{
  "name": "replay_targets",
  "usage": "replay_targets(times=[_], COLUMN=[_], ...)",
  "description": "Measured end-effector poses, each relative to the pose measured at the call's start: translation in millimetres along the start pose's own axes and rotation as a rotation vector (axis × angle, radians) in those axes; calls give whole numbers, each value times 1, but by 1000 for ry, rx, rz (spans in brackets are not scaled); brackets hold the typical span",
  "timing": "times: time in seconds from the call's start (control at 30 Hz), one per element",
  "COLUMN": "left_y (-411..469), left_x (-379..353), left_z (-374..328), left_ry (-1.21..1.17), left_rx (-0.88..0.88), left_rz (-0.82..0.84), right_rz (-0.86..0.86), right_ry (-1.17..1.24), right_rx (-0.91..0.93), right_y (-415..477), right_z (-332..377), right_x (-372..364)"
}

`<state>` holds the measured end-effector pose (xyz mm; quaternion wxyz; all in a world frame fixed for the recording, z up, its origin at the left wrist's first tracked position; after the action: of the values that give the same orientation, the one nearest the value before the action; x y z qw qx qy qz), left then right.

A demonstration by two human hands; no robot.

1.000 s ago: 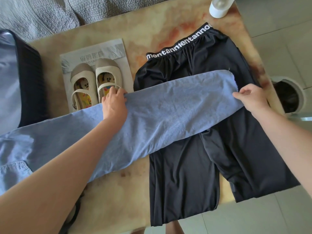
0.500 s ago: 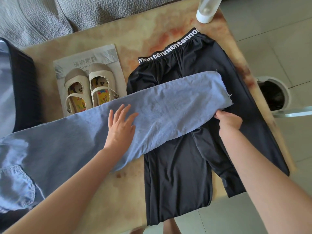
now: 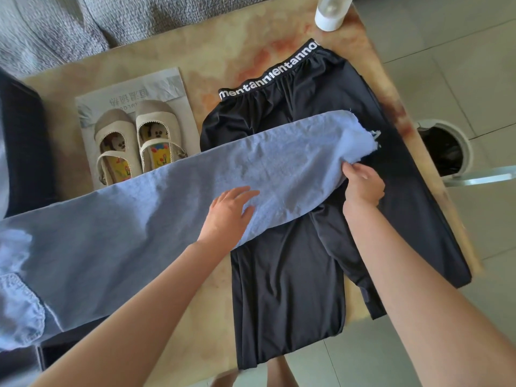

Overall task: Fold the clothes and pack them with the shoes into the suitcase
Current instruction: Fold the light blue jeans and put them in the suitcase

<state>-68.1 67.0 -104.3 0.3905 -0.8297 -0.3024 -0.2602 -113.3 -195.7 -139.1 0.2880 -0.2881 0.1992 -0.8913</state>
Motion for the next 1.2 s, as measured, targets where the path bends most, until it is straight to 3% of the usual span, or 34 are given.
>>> replay_targets(times=[0.1, 0.2, 0.27, 0.37, 0.47, 0.53, 0.67, 0.73, 0.83, 1.07, 1.2], left_y=[10, 19, 23, 21, 16, 11, 5, 6, 9, 15, 19], left_x=[14, 32, 42, 45, 38, 34, 37, 45, 57, 49, 38], left_z=[-28, -43, -39, -21, -1, 6, 7, 5, -1, -22, -34], left_ry=[-554, -1117, -1253, -1196, -1177, -1219, -1223, -1213, -1211, -1181, -1190], left_rx=[144, 287, 368, 463, 490, 479, 409, 368, 326, 293, 263], left_rz=[-44, -81, -75, -71, -133, -137, -174, -210, -255, -188, -128], right_rz=[140, 351, 464, 558, 594, 497, 146, 48, -14, 195, 214], right_ry=[187, 83, -12, -143, -70, 52, 230, 341, 271, 65, 156], right_rx=[265, 436, 494, 617, 485, 403, 330, 215, 145, 5, 11], right_y=[-24, -64, -87, -110, -118, -116, -55, 0, 57, 41, 30], right_z=[15, 21, 12, -3, -6, 3, 36, 41, 40, 0, -2], right_x=[-16, -41, -56, -68, -64, -55, -19, 0, 29, 32, 32])
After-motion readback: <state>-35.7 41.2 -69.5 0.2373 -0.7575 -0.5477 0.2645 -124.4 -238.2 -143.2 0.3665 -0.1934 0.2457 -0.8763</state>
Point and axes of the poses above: each hand's wrist, its own y-axis towards the middle knuckle, its own x-axis out of the back of the hand, z = x × y, the point moved 4 cm from there along y, towards the middle knuckle, and after that the axes turned 9 degrees about z, right-handed, at the moved point
